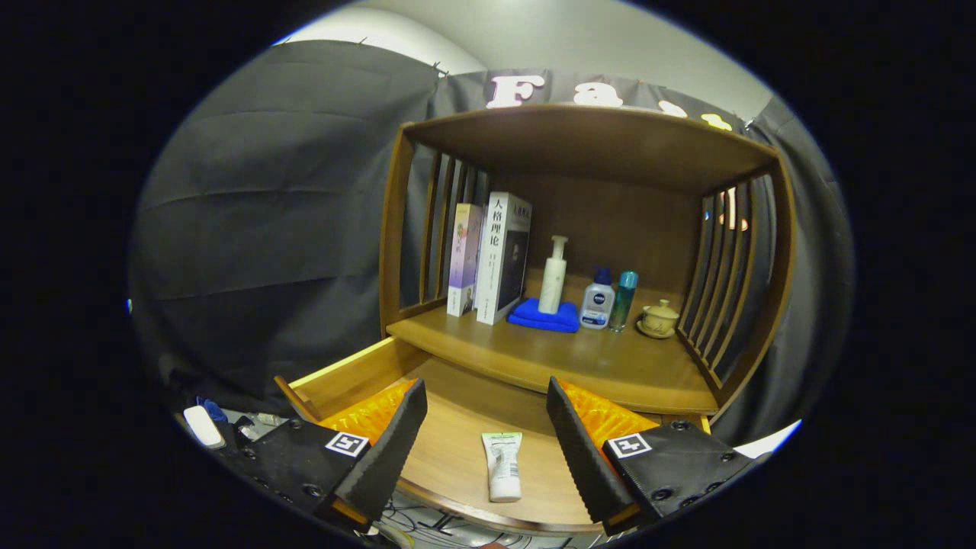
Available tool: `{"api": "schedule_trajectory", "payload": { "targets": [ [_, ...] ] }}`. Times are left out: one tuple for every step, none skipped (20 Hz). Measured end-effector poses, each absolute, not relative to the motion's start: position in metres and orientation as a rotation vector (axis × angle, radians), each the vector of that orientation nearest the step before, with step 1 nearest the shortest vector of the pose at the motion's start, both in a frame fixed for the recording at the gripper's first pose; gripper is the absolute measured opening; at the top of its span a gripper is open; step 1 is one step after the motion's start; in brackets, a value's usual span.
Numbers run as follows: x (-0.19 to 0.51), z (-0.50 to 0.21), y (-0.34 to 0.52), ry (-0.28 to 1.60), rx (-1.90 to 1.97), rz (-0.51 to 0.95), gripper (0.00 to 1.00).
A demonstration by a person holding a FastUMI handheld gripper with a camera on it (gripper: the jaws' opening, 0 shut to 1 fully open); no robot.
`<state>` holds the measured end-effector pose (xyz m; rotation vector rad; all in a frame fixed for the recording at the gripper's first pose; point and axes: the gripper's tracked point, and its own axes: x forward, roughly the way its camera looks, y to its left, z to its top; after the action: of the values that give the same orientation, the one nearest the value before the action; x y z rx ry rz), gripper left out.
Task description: Pull open the drawer, take out the items inside it, and place them on the countertop above the cabinet.
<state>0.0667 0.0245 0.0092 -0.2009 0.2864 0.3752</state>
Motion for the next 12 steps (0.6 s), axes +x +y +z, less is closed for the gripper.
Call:
{"api": "schedule_trajectory", "payload": {
  "targets": [
    [0.074, 0.005, 0.025, 0.316, -0.207, 0.389, 0.98],
    [0.080, -0.002, 0.026, 0.347, -0.208, 0.399, 0.98],
    [0.084, -0.008, 0.027, 0.384, -0.206, 0.418, 0.98],
    [0.090, -0.013, 0.027, 0.413, -0.197, 0.425, 0.98],
    [0.096, -0.018, 0.027, 0.440, -0.197, 0.433, 0.98],
    [0.101, -0.024, 0.028, 0.469, -0.204, 0.448, 0.98],
    [0.102, -0.032, 0.029, 0.502, -0.213, 0.464, 0.98],
    [0.104, -0.040, 0.029, 0.546, -0.228, 0.479, 0.98],
    [0.109, -0.049, 0.028, 0.577, -0.244, 0.485, 0.98],
    [0.112, -0.055, 0.027, 0.608, -0.268, 0.497, 0.98],
    [0.113, -0.062, 0.028, 0.642, -0.295, 0.515, 0.98],
    [0.115, -0.066, 0.028, 0.664, -0.322, 0.524, 0.98]
  ]
}}
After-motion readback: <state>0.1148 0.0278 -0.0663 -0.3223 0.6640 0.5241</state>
